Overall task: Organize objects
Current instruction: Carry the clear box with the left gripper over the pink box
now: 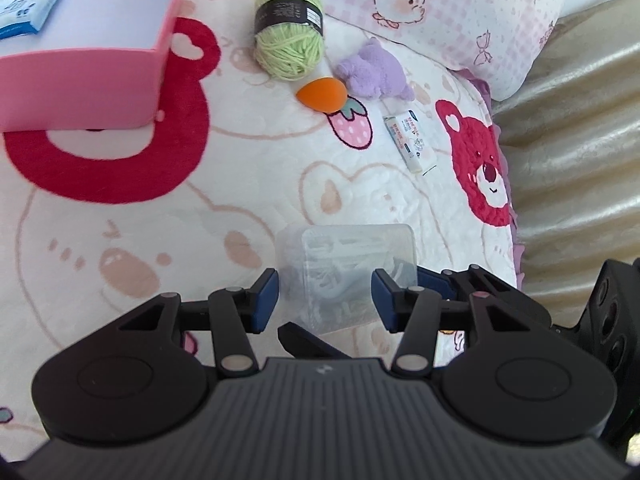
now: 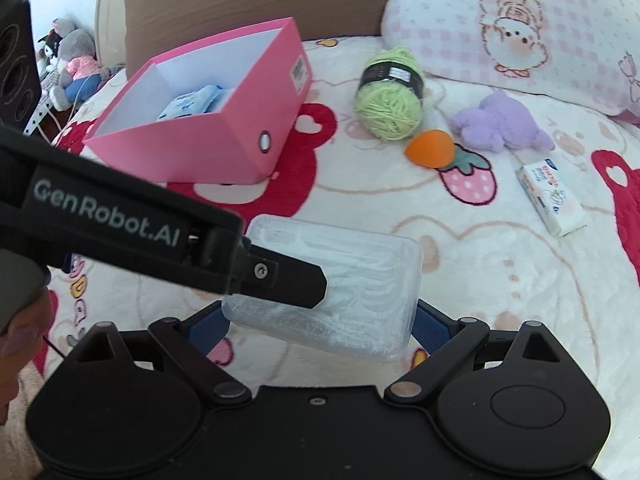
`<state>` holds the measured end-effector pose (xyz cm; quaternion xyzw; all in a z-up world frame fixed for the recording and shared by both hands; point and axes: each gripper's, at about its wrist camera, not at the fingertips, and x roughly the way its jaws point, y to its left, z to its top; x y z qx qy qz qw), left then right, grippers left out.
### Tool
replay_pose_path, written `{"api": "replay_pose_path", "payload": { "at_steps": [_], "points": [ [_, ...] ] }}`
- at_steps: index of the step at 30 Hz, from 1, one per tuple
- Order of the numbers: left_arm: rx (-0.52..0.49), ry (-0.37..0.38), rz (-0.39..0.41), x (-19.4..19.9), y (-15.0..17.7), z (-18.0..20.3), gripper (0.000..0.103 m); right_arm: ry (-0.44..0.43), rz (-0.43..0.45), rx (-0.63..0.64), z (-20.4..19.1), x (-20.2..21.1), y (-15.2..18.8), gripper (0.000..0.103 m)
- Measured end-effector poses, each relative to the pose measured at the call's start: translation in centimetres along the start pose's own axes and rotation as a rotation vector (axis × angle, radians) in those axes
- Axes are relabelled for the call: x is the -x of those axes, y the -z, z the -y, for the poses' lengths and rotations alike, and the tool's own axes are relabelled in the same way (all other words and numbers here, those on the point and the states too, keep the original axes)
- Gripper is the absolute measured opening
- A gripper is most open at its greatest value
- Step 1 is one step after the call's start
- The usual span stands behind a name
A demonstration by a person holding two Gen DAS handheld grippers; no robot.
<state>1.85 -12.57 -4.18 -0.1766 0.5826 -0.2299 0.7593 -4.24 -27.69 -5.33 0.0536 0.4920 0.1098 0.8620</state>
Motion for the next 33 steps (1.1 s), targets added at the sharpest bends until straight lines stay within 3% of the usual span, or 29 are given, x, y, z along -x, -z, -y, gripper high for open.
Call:
{"api": "replay_pose_path", "payload": {
  "at_steps": [8, 18, 33],
  "points": [
    [0.026, 0.029, 0.012, 3.1, 0.4, -1.4, 0.049, -0.011, -0.02, 0.043, -2.5, 1.2, -1.1, 0.097],
    [0.004, 0.031, 0.115, 8.0, 0.6, -2.1, 0.048, -0.005, 0.028, 0.132, -6.1, 3.3, -3.0, 0.097],
    [-0.029, 0.034, 0.205, 13.8, -0.1, -3.7, 0.048, -0.015, 0.064, 0.201, -10.6, 5.0, -6.2, 0.097]
  ]
}}
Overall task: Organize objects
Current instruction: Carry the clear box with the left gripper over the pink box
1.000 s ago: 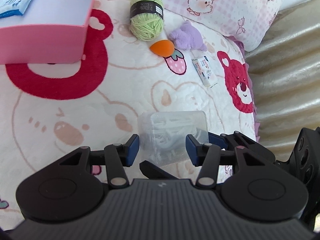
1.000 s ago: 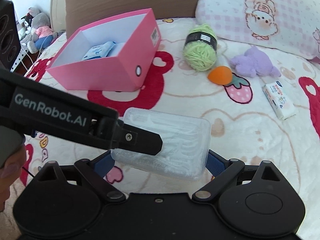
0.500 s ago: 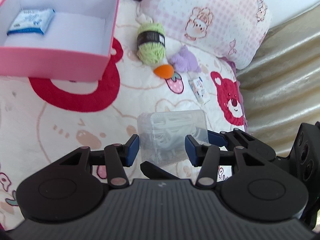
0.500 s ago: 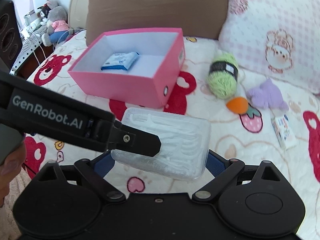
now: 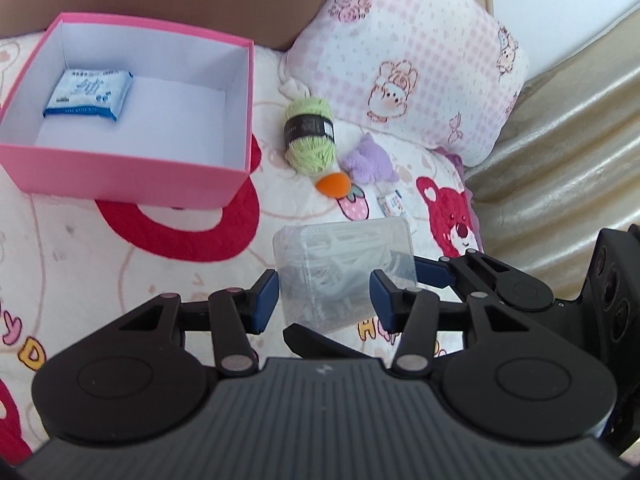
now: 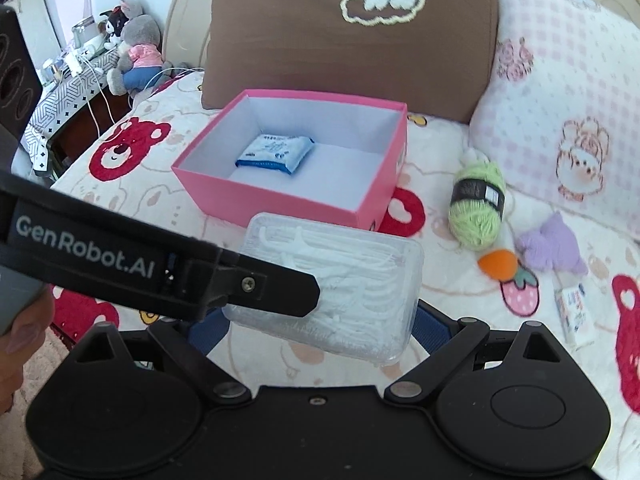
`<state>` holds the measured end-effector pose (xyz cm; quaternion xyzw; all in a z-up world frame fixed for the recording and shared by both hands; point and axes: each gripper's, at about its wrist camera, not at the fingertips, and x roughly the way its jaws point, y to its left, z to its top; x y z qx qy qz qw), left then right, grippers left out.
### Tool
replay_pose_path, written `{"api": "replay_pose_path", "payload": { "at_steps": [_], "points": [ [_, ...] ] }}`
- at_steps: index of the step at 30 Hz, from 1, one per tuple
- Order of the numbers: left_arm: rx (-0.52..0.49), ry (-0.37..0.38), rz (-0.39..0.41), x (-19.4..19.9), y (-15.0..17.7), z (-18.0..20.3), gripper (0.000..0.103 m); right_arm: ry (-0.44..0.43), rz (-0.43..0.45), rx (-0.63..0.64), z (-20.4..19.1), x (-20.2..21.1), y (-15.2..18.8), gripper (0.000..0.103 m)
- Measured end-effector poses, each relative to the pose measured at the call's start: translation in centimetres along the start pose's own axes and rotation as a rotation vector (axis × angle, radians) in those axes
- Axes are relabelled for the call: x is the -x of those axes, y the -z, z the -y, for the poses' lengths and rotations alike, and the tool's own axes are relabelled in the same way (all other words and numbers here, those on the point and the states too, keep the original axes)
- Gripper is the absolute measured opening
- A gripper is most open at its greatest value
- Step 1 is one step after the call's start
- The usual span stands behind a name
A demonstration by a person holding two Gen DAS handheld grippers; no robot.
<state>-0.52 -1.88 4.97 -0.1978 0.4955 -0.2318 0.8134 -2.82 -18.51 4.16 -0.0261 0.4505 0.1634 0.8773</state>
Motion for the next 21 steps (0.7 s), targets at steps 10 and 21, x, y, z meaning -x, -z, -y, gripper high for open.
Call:
{"api": "replay_pose_path", "payload": {
  "at_steps": [10, 21],
  "points": [
    [0.026, 0.011, 0.048, 2.0, -1.3, -1.8, 0.049, 0.011, 0.002, 0.052, -2.1, 0.0, -2.6, 0.097],
    [0.06, -0.02, 0.094, 3.7, -3.2, -3.7, 0.049, 0.017, 0.001, 0.114, -4.3, -1.1, -5.5, 0.097]
  ]
}}
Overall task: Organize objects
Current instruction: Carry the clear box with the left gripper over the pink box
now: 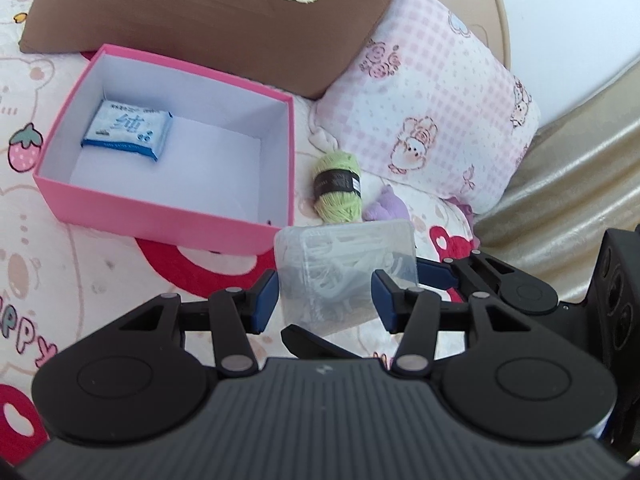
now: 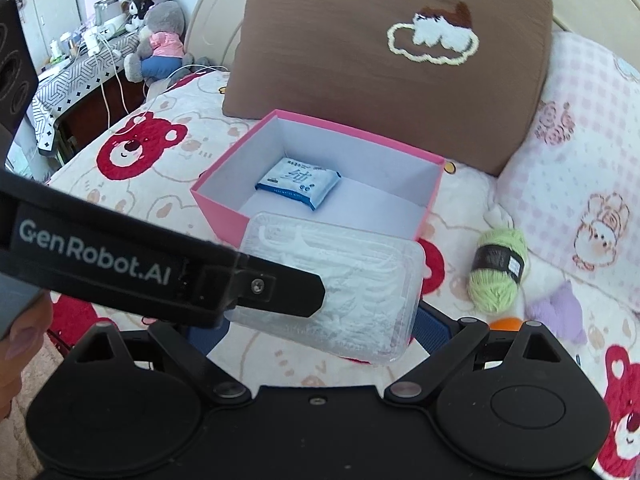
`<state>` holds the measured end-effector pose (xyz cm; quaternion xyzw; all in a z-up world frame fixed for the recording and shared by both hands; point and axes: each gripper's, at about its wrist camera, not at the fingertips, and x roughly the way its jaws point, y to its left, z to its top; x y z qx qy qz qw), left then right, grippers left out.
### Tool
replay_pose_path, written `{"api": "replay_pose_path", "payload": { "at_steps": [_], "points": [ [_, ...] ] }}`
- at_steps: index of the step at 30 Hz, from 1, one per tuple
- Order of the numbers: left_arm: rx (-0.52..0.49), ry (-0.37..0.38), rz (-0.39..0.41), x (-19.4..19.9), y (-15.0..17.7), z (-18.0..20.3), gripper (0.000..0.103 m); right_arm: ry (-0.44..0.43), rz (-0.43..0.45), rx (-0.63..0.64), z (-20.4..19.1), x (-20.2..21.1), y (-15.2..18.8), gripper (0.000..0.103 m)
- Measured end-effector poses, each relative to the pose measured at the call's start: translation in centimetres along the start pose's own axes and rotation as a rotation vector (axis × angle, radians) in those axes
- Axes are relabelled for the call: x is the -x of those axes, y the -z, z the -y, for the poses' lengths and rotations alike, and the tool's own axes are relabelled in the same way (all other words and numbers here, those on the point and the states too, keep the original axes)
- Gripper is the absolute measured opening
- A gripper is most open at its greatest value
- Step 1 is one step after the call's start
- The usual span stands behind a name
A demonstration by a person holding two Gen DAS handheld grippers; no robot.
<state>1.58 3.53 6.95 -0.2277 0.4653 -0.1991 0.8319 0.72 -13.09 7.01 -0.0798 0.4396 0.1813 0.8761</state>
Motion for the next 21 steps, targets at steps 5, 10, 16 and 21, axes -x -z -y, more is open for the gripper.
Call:
{"api": "replay_pose_path", "payload": {
  "at_steps": [5, 10, 16, 21],
  "points": [
    [0.014, -0.009, 0.044, 1.1, -1.0, -0.9, 0.047, -0.029, 0.017, 0.01, -0.3, -0.5, -1.5, 0.097],
    [0.032, -0.003, 0.041, 1.3, -2.1, -2.3, 0.047, -0.04, 0.021, 0.033, -1.0, -1.3, -2.8, 0.097],
    [0.044, -0.002, 0.038, 0.9, -3.2, -3.5, 0.047, -0.035, 0.009, 0.069, -1.6, -2.4, -4.1, 0.097],
    [0.057, -0.017, 0.037, -0.2, -4.1, -4.5, 0.049, -0.059, -0.005, 0.079, -1.1, -4.1, -5.1, 0.097]
  ]
}}
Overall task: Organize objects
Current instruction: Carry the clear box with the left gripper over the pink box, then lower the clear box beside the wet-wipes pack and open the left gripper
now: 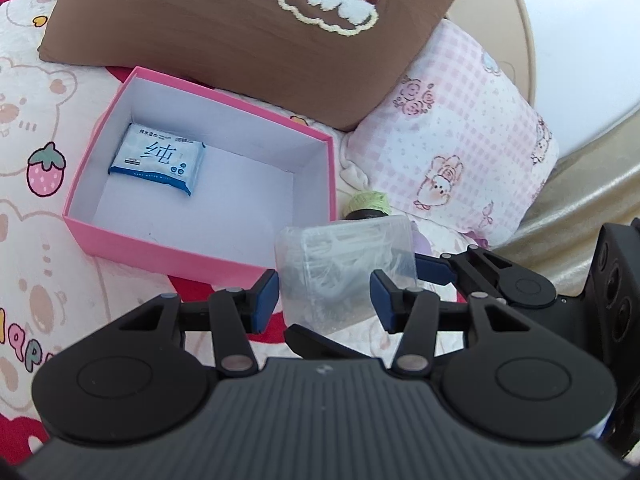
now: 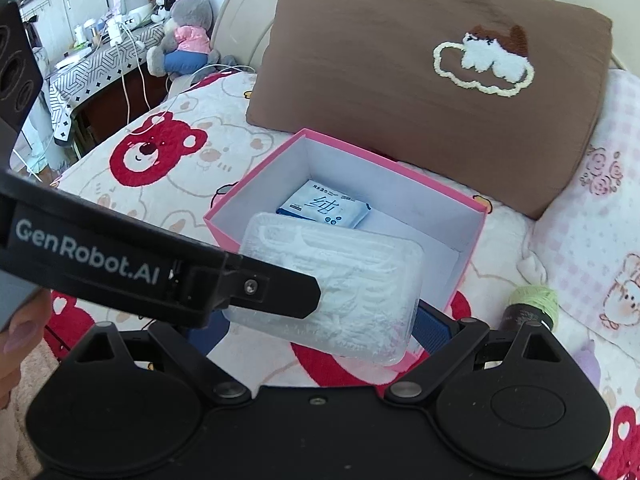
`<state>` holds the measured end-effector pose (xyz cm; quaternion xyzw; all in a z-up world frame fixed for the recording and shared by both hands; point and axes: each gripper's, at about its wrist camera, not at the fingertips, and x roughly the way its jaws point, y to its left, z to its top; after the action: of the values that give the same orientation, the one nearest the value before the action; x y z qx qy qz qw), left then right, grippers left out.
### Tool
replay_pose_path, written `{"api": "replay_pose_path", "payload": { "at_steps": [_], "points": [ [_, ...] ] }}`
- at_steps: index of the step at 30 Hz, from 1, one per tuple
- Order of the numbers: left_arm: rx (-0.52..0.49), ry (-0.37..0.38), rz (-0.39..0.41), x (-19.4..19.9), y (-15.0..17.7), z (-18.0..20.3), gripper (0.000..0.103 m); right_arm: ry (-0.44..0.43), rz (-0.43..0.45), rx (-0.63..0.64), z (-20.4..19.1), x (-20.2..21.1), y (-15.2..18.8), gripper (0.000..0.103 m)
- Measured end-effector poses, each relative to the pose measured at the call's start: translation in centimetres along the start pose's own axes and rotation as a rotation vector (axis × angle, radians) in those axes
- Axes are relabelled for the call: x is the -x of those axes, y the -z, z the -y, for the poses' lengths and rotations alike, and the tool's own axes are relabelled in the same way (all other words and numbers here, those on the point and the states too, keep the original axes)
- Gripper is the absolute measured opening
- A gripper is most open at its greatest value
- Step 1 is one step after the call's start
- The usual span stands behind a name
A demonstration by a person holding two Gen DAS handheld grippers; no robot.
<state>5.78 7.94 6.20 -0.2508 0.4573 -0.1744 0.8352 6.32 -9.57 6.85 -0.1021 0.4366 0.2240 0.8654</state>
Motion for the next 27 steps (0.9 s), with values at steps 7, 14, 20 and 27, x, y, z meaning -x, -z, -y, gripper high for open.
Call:
{"api": "replay_pose_path", "payload": {
  "at_steps": [7, 14, 20, 27],
  "points": [
    [0.023, -0.026, 0.006, -2.4, -1.5, -1.9, 0.049, -0.023, -0.019, -0.005, 1.0, -3.0, -1.2, 0.097],
    [0.042, -0.039, -0.02, -5.5, -3.2, -4.0, 0.049, -0.045, -0.047, -0.021, 2.3, -6.5, -2.0, 0.097],
    [0.052, -0.067, -0.016, -8.0, -3.9, -5.7, 0.049, -0.074, -0.074, -0.075, 3.8, -9.8, -2.5, 0.097],
    [0.047, -0.084, -0.027, -10.8, -5.5, -7.7, 0.049, -0.08, -0.109, -0.082, 4.6, -13.4, -3.4, 0.097]
  ]
}}
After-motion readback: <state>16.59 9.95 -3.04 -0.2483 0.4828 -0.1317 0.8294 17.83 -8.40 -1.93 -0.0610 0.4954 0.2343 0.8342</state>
